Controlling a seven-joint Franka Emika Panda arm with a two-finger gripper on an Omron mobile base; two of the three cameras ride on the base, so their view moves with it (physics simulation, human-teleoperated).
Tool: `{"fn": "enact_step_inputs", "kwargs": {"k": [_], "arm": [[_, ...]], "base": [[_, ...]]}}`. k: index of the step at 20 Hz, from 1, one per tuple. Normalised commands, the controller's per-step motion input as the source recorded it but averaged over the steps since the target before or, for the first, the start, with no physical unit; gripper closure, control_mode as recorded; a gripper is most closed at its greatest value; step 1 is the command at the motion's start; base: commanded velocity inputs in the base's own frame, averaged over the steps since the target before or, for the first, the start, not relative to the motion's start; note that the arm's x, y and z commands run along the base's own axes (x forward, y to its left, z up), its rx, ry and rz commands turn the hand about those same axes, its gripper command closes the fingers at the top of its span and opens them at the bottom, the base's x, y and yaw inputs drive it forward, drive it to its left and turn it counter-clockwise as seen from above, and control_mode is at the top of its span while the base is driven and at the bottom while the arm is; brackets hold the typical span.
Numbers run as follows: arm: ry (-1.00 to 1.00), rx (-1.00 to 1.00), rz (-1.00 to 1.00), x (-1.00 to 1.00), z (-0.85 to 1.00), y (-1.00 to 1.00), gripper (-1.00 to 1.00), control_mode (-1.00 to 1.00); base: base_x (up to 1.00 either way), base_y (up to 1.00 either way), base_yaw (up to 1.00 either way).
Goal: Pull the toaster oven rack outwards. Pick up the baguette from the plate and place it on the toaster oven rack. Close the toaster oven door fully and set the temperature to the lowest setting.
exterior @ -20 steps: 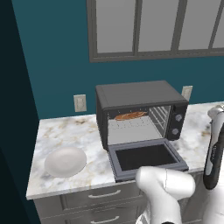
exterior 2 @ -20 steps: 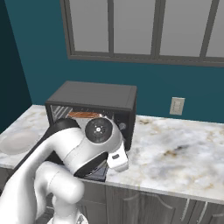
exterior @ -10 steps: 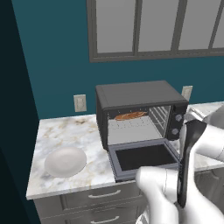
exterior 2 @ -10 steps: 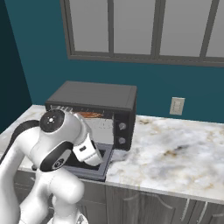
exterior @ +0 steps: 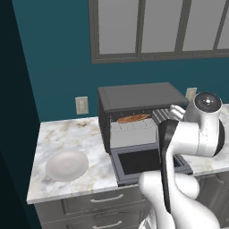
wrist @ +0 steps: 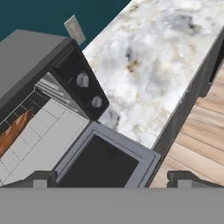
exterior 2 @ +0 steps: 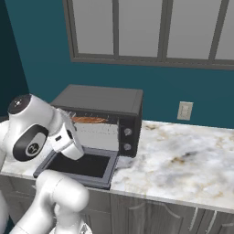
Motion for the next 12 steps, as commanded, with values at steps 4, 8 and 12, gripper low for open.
{"fn": "enact_step_inputs", "kwargs": {"k": [4, 8, 12], "arm": [[0.02, -0.1, -0.03, 0.09, 0.0, 0.61, -1.0, -1.0], [0.0, -0.08, -0.01, 0.09, -0.06, 0.59, -1.0, -1.0], [0.0, -0.06, -0.02, 0.11, -0.3, 0.63, -1.0, -1.0]], "base": [[0.0, 0.0, 0.0], [0.0, 0.0, 0.0], [0.0, 0.0, 0.0]]}}
